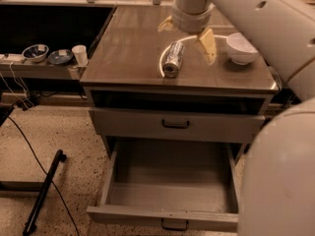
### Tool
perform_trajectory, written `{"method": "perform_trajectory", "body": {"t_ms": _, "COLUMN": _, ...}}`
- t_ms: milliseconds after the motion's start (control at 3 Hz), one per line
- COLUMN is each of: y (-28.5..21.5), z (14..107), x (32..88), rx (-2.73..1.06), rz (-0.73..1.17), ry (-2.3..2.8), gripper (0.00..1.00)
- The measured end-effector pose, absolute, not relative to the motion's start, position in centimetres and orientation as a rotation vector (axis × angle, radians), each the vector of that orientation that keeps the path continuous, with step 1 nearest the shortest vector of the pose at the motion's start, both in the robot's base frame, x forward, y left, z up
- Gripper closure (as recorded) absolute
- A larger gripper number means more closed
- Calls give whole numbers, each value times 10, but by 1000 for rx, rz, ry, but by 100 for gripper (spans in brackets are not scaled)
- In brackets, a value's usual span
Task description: Place redbull can into middle drawer
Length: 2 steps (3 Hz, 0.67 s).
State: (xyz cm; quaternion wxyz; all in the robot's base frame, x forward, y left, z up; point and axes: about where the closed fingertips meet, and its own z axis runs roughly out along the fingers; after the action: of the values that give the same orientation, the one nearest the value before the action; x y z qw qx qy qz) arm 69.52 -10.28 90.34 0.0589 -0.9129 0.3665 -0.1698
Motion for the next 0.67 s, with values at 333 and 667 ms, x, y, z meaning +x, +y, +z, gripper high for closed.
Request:
{"method": "perform_trajectory", "body": {"t_ms": 333, "y": -84, "z": 865, "x": 711, "rx": -2883, "rz": -455, "ry": 938, "gripper": 0}}
{"method": "perform_trajectory", "body": {"t_ms": 667, "y": -66, "z": 831, "x": 715, "rx": -2949, "rz": -363, "ry": 797, "gripper": 27}}
